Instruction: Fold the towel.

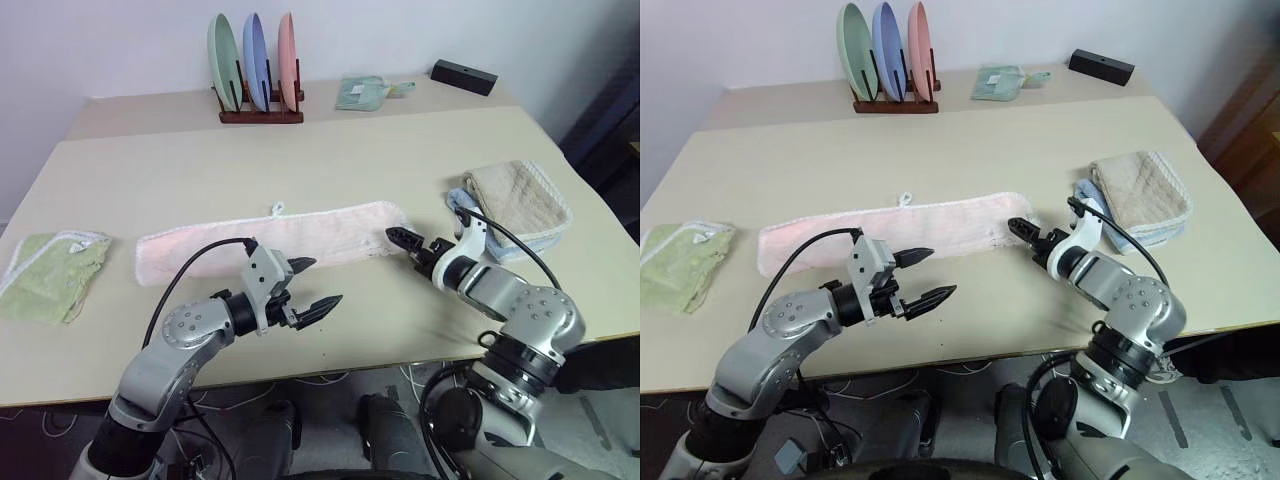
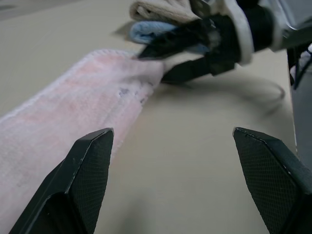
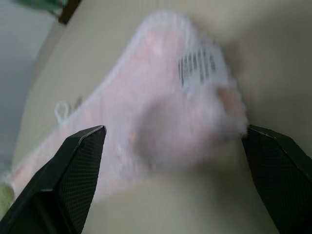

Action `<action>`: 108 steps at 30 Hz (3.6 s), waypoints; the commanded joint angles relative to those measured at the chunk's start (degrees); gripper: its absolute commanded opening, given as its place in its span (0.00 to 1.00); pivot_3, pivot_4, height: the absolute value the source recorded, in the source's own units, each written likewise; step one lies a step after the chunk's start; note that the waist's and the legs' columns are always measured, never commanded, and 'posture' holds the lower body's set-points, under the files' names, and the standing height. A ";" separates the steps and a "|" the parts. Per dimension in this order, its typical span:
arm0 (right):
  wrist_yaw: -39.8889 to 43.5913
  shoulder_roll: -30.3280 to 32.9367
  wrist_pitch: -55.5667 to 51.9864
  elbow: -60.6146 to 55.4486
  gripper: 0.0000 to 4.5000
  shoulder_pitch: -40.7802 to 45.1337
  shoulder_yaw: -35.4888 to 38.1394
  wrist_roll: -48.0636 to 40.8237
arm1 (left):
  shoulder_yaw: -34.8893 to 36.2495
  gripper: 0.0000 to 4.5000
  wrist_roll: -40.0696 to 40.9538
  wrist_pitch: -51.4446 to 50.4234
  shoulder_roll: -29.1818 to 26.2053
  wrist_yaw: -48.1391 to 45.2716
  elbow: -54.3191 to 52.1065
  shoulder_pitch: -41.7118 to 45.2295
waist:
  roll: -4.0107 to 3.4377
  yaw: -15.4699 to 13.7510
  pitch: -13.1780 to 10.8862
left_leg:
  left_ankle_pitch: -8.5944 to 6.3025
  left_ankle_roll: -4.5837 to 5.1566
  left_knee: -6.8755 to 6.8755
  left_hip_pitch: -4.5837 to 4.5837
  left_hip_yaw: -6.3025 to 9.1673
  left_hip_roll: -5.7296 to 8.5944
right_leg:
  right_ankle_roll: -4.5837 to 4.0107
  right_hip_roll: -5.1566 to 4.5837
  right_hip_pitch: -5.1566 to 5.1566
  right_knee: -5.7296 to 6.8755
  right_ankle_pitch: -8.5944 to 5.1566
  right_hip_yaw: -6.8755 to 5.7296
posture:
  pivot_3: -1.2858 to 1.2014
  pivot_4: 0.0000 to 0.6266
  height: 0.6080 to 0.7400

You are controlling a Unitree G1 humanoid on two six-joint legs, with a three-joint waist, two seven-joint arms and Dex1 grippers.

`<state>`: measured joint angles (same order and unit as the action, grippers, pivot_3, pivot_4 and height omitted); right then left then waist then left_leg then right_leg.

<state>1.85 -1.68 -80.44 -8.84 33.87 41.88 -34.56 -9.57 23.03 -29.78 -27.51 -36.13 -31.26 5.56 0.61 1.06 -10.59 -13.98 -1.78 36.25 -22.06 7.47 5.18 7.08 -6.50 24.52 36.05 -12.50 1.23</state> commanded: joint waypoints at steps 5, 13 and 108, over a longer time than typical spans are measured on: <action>-3.42 0.45 6.36 5.64 0.36 2.37 -0.14 -0.81 | 1.79 0.89 -0.78 1.38 -0.74 1.27 -3.18 -2.17 | -0.02 -0.01 0.00 | 0.00 0.00 0.00 0.00 -0.01 0.02 | 0.00 -0.01 -0.02 -0.01 0.00 0.01 | 0.52 0.24 1.00; -3.26 9.55 6.55 1.47 0.01 1.94 2.88 -4.04 | 1.68 0.89 -1.41 2.23 -0.13 1.54 -2.21 -2.58 | -0.06 -0.46 -0.02 | 0.00 0.01 -0.03 -0.09 -0.01 0.05 | 0.01 -0.03 0.01 -0.07 -0.01 -0.03 | 0.52 0.24 1.00; 47.04 31.37 48.29 -11.68 1.00 -8.64 -50.67 11.57 | 40.65 0.01 42.80 -12.61 17.46 49.39 8.39 6.00 | 0.20 -1.54 -0.07 | -0.06 0.07 0.03 -0.28 0.13 -0.01 | 0.07 0.04 -0.10 -0.72 0.07 -0.19 | 0.52 0.24 1.00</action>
<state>49.70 29.24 -31.61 -18.37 25.22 -10.21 -22.71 28.60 66.06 -45.16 -8.12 15.61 -18.71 10.71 0.80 -0.48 -10.66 -14.04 -1.72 36.24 -22.33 7.60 5.16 7.14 -6.46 24.46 35.33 -12.43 1.06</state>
